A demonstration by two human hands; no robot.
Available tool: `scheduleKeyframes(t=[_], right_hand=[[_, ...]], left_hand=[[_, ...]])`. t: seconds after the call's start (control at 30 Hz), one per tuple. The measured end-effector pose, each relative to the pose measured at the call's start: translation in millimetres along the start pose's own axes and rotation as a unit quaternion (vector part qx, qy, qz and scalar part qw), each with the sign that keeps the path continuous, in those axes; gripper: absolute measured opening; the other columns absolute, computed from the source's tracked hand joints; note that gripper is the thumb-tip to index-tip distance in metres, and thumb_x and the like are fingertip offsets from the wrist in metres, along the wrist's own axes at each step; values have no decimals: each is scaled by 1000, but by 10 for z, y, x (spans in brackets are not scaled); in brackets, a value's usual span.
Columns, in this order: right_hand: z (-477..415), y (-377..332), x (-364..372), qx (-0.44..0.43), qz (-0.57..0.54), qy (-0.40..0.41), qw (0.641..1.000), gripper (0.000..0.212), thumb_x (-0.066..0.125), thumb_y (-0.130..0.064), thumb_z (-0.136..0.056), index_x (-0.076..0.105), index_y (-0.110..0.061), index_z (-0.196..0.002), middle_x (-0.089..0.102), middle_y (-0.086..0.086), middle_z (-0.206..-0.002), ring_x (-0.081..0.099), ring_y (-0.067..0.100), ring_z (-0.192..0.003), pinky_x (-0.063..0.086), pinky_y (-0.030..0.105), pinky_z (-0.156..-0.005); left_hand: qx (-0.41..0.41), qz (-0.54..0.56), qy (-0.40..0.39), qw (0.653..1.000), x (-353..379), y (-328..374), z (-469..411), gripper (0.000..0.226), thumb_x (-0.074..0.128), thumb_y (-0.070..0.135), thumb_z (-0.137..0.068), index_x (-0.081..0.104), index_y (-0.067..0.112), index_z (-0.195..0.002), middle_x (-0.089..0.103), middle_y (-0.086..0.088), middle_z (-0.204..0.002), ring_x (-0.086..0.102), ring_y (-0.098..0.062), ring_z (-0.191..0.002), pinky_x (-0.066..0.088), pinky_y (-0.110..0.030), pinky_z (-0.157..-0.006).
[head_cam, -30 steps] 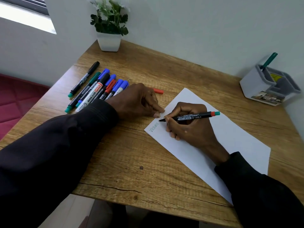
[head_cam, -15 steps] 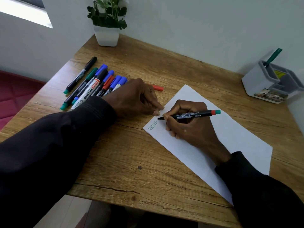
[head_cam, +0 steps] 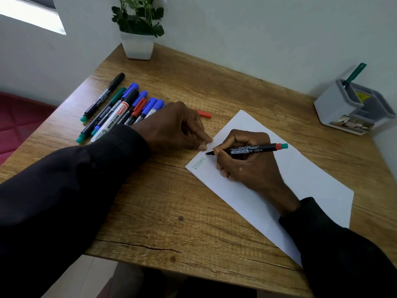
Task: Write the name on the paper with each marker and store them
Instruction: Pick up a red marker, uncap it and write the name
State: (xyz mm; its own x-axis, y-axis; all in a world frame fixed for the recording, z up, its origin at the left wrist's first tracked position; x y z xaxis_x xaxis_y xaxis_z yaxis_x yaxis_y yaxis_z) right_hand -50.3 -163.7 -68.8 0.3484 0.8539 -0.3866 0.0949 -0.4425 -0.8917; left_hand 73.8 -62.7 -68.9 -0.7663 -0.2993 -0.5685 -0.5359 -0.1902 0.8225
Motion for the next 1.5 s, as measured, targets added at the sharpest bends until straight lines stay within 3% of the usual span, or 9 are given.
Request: scheduleKeyframes(t=[0.2,0.47,0.67,1.5], right_hand=[[-5,37,-25,5,-3,9,1000,13,70,2,-95,71,3,-82,72,12,-66,69,23,-48,51,28,-43],[-13,72,-31,35,4,15,999,16,72,6,-89,71,-2,-75,71,8,-61,68,23,-46,51,25,-41],[-9,52,-19,14,-1,12,1000,12,72,3,-93,73,2,-81,72,8,-64,68,23,-47,53,28,-43],[-15,63,-53,41,11,35,998,15,74,4,-87,68,1,-74,71,10,-60,69,23,-45,53,29,-42]], left_hand=[[2,-4,0,1000,-7,12,1,26,76,14,-78,74,22,-102,67,12,-95,60,2,-94,48,-3,-70],[11,-11,0,1000,-6,3,4,26,77,16,-77,75,20,-102,68,8,-98,62,-3,-93,54,-14,-79],[8,-13,-2,1000,-2,0,1,26,76,15,-78,76,19,-104,68,8,-98,61,-2,-92,51,-7,-74],[1,-10,-8,1000,-6,-4,0,26,76,16,-78,75,18,-104,68,9,-98,62,-1,-92,50,-6,-71]])
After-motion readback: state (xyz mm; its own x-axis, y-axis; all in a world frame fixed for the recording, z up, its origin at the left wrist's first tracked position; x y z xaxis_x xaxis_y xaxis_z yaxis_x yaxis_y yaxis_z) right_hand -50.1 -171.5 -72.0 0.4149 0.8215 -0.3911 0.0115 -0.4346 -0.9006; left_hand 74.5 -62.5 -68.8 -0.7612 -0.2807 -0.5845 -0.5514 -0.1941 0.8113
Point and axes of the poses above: each hand's wrist, its own z-axis away from the middle knuckle, its own x-axis out of the palm, y = z × x, the point moved 7 cm from there along -z, towards the middle knuckle
